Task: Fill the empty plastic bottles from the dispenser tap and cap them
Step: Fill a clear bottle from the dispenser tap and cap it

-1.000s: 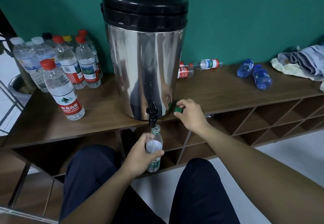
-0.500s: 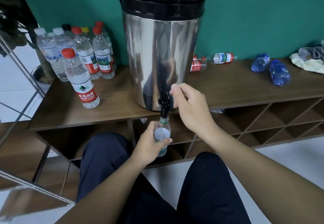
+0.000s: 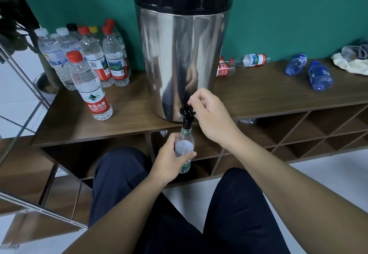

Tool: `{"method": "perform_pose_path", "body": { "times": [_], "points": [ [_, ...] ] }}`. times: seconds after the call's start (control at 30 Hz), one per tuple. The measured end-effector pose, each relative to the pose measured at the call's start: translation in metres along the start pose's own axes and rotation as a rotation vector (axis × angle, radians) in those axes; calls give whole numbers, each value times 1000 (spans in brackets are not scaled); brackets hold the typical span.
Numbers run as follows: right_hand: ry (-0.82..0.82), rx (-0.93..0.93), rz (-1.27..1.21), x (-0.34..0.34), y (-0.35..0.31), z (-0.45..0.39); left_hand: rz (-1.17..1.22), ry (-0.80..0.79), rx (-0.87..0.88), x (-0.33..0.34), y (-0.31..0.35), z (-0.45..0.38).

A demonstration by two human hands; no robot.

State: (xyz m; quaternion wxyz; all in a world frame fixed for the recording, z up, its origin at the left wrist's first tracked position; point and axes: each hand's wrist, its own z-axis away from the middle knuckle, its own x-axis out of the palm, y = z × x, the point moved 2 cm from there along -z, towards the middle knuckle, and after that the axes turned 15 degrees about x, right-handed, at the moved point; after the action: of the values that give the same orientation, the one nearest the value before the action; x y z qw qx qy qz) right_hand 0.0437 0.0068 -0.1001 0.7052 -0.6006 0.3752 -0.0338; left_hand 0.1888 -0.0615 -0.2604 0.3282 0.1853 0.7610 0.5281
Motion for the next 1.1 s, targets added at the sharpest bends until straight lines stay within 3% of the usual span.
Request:
{"method": "perform_pose_path", "body": {
  "times": [0.2,0.37,1.1],
  "points": [
    [-1,214,-260,6,37,-1,-13,-5,18,1,-2,-1],
    [19,273,-344,13,35,0,-11,-1,13,2,-4,-2],
    [-58,251,-397,26,38,2,-27,71,6,-1,6,0]
  ]
}}
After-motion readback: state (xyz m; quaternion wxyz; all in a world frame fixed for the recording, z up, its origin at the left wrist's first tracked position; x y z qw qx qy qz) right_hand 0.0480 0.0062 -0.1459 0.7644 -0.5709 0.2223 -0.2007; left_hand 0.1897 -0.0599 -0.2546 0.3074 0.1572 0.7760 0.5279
